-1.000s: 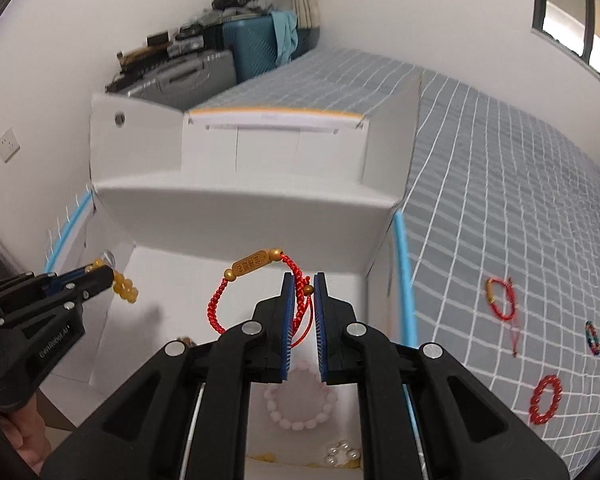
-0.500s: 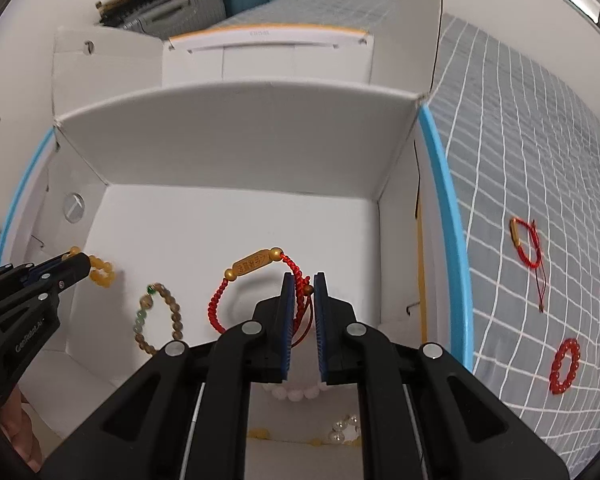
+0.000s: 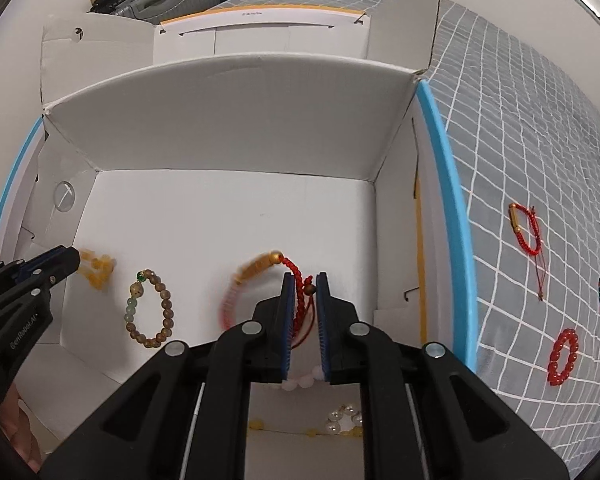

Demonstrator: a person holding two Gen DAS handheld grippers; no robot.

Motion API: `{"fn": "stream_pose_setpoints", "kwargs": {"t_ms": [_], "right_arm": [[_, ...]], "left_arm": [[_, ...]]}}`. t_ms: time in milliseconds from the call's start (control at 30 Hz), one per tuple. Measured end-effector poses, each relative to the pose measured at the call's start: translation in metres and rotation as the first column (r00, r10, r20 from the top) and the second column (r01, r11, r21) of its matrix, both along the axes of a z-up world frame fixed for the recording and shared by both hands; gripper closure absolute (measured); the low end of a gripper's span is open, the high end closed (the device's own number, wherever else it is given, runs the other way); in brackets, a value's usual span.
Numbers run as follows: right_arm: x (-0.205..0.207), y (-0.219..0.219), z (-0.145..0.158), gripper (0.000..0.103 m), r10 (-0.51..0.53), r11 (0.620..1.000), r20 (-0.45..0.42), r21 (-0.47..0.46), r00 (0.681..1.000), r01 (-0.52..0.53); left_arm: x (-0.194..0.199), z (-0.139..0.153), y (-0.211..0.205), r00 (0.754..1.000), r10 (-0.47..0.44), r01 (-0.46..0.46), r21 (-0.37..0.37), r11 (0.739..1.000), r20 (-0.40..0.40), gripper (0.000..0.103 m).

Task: Organize jewelry
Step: 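Open both tools to drop the bracelets into the box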

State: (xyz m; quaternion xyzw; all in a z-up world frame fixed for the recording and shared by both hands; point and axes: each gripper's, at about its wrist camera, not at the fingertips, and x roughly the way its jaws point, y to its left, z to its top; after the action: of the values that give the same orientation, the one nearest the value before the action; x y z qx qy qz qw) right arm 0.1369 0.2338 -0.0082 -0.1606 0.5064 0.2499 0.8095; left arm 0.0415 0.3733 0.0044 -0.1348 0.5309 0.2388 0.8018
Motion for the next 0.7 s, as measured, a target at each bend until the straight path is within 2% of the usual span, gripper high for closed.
{"fn": "stream_pose_setpoints", "kwargs": {"t_ms": [67, 100, 167, 233, 333, 367, 433, 500, 567, 633, 700], "right_arm": [[-0.001, -0.001, 0.003, 0.091, 0.009, 1.000, 0.000, 0.011, 1.000, -0.009], [-0.003, -0.003, 0.006, 0.091, 0.010, 1.000, 0.007, 0.015, 1.000, -0.010], [-0.006, -0.005, 0.014, 0.082, 0.021, 0.999, 0.028, 0.030, 0.999, -0.022], [-0.009, -0.008, 0.022, 0.053, 0.028, 0.998, 0.048, 0.054, 0.998, -0.030], [-0.013, -0.013, 0.039, 0.038, 0.042, 0.996, 0.097, 0.074, 0.994, -0.049], [-0.014, -0.015, 0.044, 0.035, 0.045, 0.995, 0.113, 0.079, 0.993, -0.054], [-0.015, -0.023, 0.057, 0.026, 0.035, 0.994, 0.149, 0.097, 0.988, -0.050], [-0.014, -0.033, 0.069, 0.021, 0.022, 0.992, 0.179, 0.119, 0.984, -0.044], [-0.014, -0.043, 0.081, 0.016, 0.005, 0.990, 0.214, 0.140, 0.977, -0.036], [-0.012, -0.051, 0.088, 0.011, -0.010, 0.988, 0.240, 0.149, 0.971, -0.027], [-0.011, -0.061, 0.095, 0.009, -0.023, 0.987, 0.259, 0.158, 0.966, -0.019]], "left_arm": [[-0.003, 0.003, 0.000, 1.000, 0.002, -0.002, -0.004, 1.000, 0.008, 0.087], [-0.003, 0.005, -0.001, 1.000, 0.002, -0.002, -0.003, 1.000, 0.013, 0.080], [-0.005, 0.009, -0.002, 1.000, 0.004, -0.004, 0.001, 1.000, 0.025, 0.070], [-0.006, 0.017, -0.005, 0.999, -0.001, 0.000, 0.012, 1.000, 0.044, 0.060], [-0.007, 0.029, -0.011, 0.997, -0.003, 0.001, 0.020, 1.000, 0.073, 0.057], [-0.006, 0.032, -0.013, 0.997, -0.005, 0.003, 0.024, 1.000, 0.077, 0.057], [-0.004, 0.040, -0.018, 0.995, -0.014, 0.011, 0.032, 0.999, 0.097, 0.044], [-0.003, 0.049, -0.023, 0.992, -0.019, 0.014, 0.041, 0.999, 0.123, 0.037], [-0.001, 0.056, -0.028, 0.990, -0.027, 0.021, 0.045, 0.999, 0.141, 0.034], [0.001, 0.064, -0.035, 0.986, -0.040, 0.032, 0.052, 0.998, 0.161, 0.027], [0.005, 0.071, -0.042, 0.983, -0.055, 0.043, 0.069, 0.997, 0.178, 0.024]]}}
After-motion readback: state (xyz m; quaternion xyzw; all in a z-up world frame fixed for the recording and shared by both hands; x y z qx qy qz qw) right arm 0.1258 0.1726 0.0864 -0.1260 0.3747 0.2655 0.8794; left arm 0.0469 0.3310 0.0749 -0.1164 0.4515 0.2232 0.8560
